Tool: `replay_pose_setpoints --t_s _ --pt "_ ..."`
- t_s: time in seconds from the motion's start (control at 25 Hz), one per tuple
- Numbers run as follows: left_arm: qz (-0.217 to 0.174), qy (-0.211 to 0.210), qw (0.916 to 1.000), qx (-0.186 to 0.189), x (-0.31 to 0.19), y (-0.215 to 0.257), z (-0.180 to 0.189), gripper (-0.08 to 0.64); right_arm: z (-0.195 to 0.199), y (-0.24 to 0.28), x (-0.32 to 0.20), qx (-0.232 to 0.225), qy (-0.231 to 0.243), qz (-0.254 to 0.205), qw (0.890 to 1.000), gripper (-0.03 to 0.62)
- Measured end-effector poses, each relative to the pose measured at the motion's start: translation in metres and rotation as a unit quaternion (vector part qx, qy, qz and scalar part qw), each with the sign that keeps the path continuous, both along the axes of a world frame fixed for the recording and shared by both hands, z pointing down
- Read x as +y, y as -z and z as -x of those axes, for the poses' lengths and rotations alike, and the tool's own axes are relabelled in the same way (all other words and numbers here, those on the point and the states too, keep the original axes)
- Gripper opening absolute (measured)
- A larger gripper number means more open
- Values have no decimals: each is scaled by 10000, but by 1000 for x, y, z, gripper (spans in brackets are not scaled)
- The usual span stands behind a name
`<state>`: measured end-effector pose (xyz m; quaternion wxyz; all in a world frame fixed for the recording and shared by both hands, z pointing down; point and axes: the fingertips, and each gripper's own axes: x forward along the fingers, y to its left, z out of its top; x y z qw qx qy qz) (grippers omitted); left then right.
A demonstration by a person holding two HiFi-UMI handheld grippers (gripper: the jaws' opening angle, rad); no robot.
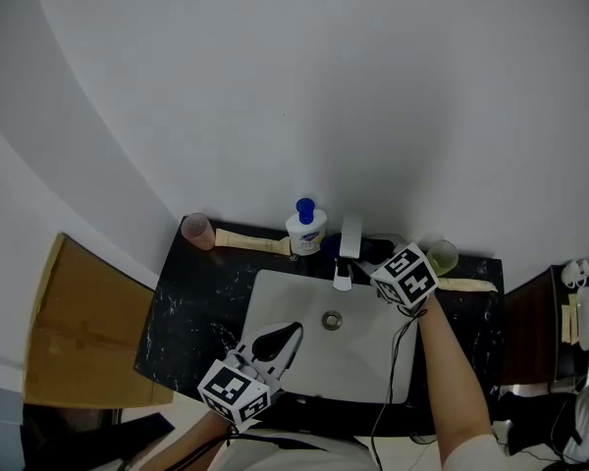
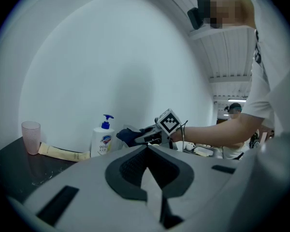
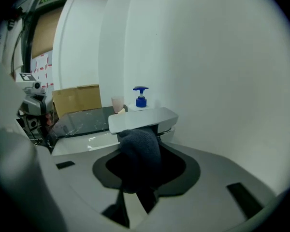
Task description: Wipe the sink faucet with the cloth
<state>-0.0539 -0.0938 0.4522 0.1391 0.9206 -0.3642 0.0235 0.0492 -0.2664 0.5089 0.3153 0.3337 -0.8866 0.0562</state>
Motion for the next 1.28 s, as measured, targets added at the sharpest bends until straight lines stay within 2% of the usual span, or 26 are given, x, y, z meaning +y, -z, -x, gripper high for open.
replay_pose_setpoints --t_s 0.16,0.36,0.48,0.6,0.76,1.0,1.28 --pt "1 -15 10000 -7 2 4 -3 2 1 3 9 -43 -7 -91 9999 135" --pt "26 -17 10000 -25 3 3 -1 2 21 1 62 -308 703 118 9970 135" --pt "55 -30 10000 -23 3 0 -1 2 24 -1 73 -286 908 259 9951 135" --pt "43 -57 10000 -15 3 -2 -3 2 18 -2 54 -283 712 285 9967 135" --pt "27 -12 10000 -15 4 0 1 2 -1 -1 8 -201 62 80 9997 135" --pt "9 22 10000 -18 6 1 5 2 -2 1 8 -252 9 71 9997 135" --pt "-6 -8 10000 14 5 1 0 2 21 -1 78 -376 896 497 9940 135"
